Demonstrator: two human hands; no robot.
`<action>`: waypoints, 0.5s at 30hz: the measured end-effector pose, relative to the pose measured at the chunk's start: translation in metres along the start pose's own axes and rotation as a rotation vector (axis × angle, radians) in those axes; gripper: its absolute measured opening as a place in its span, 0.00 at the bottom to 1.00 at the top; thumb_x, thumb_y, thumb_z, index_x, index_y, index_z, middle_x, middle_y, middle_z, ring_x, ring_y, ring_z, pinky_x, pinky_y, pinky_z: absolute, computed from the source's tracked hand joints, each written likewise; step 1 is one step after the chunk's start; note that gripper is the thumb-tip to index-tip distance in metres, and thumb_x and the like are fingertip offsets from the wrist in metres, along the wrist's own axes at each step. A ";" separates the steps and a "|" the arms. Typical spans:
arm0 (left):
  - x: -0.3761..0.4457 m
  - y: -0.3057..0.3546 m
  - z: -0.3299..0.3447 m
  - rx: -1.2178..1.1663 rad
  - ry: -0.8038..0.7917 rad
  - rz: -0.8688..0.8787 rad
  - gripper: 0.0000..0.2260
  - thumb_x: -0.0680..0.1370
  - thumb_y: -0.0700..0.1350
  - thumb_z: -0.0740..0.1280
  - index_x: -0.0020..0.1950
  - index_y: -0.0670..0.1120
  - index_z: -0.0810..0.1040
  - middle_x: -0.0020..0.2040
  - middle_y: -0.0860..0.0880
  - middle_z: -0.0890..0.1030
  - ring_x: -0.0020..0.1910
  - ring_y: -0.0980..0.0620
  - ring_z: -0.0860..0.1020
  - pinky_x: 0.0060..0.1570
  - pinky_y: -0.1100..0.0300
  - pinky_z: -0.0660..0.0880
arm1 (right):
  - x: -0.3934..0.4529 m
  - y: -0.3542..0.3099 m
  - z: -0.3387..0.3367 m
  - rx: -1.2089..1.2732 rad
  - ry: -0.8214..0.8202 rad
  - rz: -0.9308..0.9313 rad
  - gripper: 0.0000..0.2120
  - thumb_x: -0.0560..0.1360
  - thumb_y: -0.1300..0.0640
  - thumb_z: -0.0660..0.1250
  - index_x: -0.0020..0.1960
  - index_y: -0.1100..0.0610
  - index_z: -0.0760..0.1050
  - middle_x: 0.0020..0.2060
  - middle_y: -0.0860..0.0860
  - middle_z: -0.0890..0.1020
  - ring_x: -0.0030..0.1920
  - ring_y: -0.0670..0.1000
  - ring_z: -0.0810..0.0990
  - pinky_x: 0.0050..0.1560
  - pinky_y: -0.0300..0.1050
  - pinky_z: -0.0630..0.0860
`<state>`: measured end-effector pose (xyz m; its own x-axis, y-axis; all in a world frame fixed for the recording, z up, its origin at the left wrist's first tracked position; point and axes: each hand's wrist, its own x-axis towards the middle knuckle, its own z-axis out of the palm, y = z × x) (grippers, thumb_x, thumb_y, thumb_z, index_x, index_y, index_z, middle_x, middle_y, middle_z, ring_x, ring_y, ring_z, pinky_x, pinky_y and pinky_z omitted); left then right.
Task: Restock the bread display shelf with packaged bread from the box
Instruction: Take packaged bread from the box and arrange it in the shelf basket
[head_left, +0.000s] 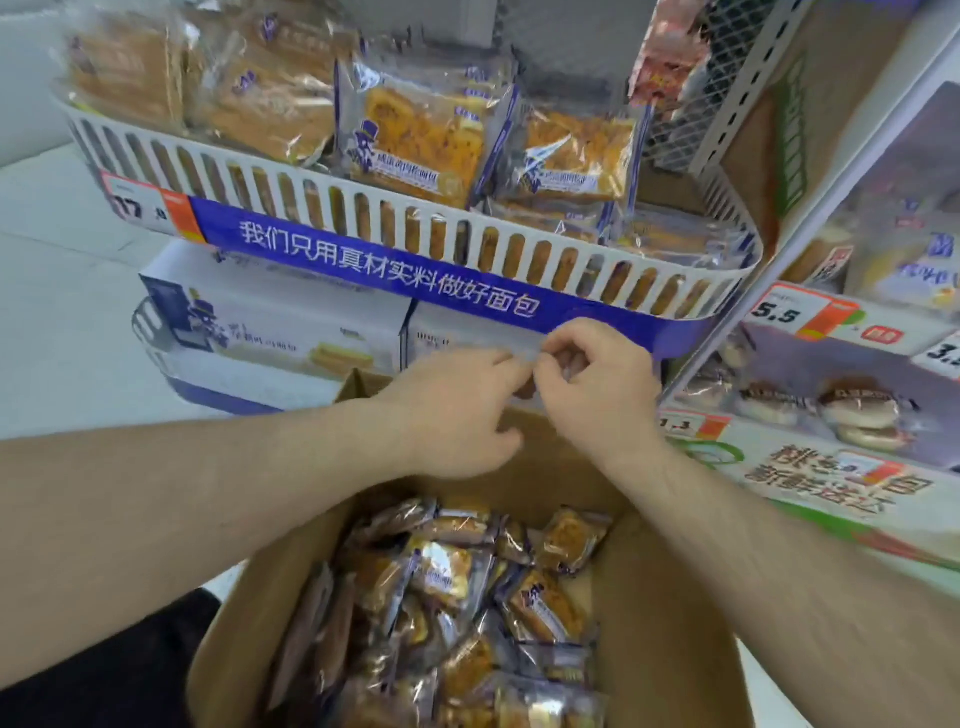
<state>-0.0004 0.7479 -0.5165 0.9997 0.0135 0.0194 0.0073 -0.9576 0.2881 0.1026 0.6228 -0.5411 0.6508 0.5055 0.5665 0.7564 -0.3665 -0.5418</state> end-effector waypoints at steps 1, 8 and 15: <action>-0.007 -0.002 0.004 0.024 -0.121 -0.035 0.15 0.75 0.51 0.65 0.60 0.50 0.73 0.54 0.52 0.75 0.54 0.50 0.75 0.51 0.57 0.73 | -0.013 0.002 0.006 -0.002 -0.070 0.070 0.03 0.71 0.62 0.69 0.39 0.55 0.77 0.33 0.47 0.77 0.33 0.45 0.72 0.35 0.38 0.70; -0.038 -0.016 0.048 0.157 -0.527 -0.040 0.12 0.78 0.55 0.62 0.58 0.52 0.73 0.55 0.51 0.77 0.50 0.49 0.75 0.46 0.56 0.74 | -0.097 0.040 0.054 -0.163 -0.837 0.456 0.03 0.74 0.57 0.67 0.43 0.50 0.76 0.38 0.45 0.78 0.41 0.49 0.78 0.41 0.43 0.75; -0.039 -0.011 0.076 0.101 -0.832 0.079 0.18 0.80 0.51 0.63 0.69 0.50 0.71 0.59 0.50 0.76 0.54 0.49 0.76 0.52 0.53 0.77 | -0.198 0.098 0.084 -0.525 -1.651 0.748 0.15 0.75 0.53 0.70 0.57 0.60 0.74 0.51 0.56 0.79 0.47 0.54 0.79 0.44 0.46 0.78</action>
<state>-0.0379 0.7359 -0.5930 0.6873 -0.2337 -0.6877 -0.1014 -0.9684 0.2277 0.0428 0.5524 -0.7586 0.3444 0.1756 -0.9223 0.5338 -0.8447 0.0386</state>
